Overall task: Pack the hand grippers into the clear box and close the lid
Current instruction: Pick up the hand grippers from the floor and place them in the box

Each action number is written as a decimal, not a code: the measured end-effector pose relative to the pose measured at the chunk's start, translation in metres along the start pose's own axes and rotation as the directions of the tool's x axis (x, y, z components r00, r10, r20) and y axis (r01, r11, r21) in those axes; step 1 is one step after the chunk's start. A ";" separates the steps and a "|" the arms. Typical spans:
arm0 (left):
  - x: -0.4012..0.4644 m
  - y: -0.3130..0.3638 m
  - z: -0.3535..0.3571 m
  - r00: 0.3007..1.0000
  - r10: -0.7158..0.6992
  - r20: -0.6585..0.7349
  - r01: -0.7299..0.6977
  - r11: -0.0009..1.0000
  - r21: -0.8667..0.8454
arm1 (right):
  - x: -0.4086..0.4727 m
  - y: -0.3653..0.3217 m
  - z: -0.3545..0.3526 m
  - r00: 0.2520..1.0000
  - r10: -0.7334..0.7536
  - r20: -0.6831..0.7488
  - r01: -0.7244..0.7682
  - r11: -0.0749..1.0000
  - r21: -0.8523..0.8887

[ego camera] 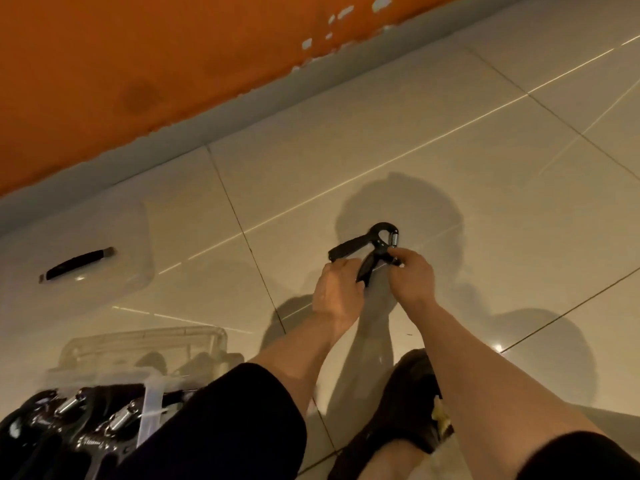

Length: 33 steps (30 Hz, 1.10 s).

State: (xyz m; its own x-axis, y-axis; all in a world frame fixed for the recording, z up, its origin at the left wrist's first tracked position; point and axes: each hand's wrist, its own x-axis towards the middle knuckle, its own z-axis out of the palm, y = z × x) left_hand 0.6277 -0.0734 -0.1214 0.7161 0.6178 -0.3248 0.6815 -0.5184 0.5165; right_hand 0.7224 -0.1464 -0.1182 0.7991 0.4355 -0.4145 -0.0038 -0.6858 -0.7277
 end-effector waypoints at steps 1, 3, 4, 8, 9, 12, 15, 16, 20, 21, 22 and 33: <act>0.008 0.003 0.006 0.999 -0.031 0.006 0.031 1.000 -0.003 | 0.007 0.002 0.000 1.000 0.019 0.007 -0.019 1.000 0.012; 0.023 0.008 0.018 0.994 -0.106 0.029 0.106 0.994 0.007 | 0.021 0.009 0.001 0.998 0.055 0.021 -0.056 0.997 0.045; 0.029 0.011 0.024 0.990 -0.135 0.045 0.134 0.991 0.031 | 0.027 0.014 0.002 0.997 0.067 0.026 -0.068 0.996 0.065; 0.045 0.011 0.046 0.981 -0.182 0.074 0.179 0.983 0.043 | 0.042 0.028 0.013 0.987 0.150 0.055 -0.157 0.978 0.140; 0.047 0.011 0.050 0.977 -0.202 0.069 0.201 0.979 0.021 | 0.044 0.030 0.015 0.985 0.164 0.057 -0.171 0.973 0.155; 0.052 0.014 0.059 0.961 -0.271 0.058 0.272 0.962 -0.023 | 0.045 0.031 0.016 0.977 0.204 0.057 -0.212 0.954 0.214; 0.053 0.019 0.064 0.945 -0.324 0.039 0.325 0.945 -0.024 | 0.045 0.034 0.011 0.966 0.253 0.056 -0.258 0.920 0.295; 0.051 0.021 0.065 0.939 -0.342 0.036 0.342 0.940 -0.006 | 0.044 0.035 0.010 0.961 0.272 0.054 -0.275 0.909 0.313; 0.036 0.018 0.067 0.913 -0.406 0.028 0.404 0.912 0.075 | 0.032 0.042 0.009 0.928 0.366 0.070 -0.367 0.862 0.350; 0.032 0.017 0.066 0.914 -0.404 0.023 0.402 0.913 0.073 | 0.029 0.043 0.010 0.923 0.376 0.081 -0.379 0.854 0.356; 0.029 0.016 0.063 0.919 -0.393 0.018 0.391 0.918 0.066 | 0.025 0.045 0.010 0.923 0.375 0.089 -0.380 0.850 0.365; -0.007 -0.005 -0.017 0.917 -0.395 -0.057 0.311 0.798 -0.517 | -0.020 0.005 0.016 0.980 0.085 0.178 -0.149 0.909 0.389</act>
State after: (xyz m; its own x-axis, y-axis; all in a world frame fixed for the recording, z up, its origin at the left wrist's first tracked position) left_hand 0.6163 -0.0651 -0.1085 0.3793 0.8047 -0.4568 0.6887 0.0842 0.7202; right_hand 0.6969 -0.1491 -0.1228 0.6761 0.4723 -0.5656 -0.3565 -0.4621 -0.8120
